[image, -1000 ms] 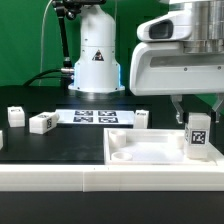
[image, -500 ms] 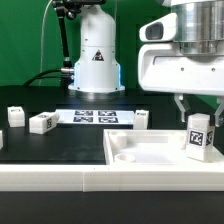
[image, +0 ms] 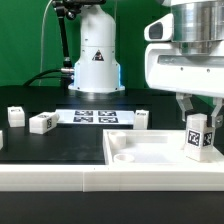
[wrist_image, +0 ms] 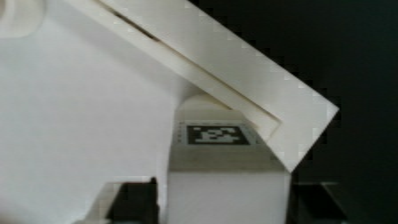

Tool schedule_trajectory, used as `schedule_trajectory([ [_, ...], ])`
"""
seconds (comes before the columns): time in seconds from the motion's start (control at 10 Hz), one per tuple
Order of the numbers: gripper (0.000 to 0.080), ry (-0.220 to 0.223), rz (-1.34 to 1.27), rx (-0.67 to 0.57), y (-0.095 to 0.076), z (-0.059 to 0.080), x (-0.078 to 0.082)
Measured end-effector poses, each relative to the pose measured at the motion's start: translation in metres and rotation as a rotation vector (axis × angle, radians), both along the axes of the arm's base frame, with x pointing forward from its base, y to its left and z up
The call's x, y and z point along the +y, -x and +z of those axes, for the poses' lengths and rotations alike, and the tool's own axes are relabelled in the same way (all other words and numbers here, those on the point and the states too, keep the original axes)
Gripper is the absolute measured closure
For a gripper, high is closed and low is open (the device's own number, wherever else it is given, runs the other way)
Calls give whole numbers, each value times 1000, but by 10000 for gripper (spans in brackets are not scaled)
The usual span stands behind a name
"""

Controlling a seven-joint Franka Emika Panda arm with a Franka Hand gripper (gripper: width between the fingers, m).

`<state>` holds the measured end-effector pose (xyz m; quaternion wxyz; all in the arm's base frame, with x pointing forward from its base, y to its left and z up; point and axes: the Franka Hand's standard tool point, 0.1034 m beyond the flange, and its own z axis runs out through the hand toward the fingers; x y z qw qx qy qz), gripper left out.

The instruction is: Assemble one leg

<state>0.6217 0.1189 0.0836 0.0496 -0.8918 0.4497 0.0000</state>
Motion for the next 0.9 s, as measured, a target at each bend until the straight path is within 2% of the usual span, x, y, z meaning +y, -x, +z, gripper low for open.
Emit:
schedule_trajectory([
  [0.1, 428, 2, 67, 4, 0, 1, 0],
  [0.2, 241, 6, 164, 4, 1, 2, 0],
  [0.3, 166, 7, 269, 9, 2, 3, 2],
  [0.7, 150, 78, 841, 29, 4, 3, 1],
  [0.9, 150, 92, 1010, 3, 4, 0, 0],
])
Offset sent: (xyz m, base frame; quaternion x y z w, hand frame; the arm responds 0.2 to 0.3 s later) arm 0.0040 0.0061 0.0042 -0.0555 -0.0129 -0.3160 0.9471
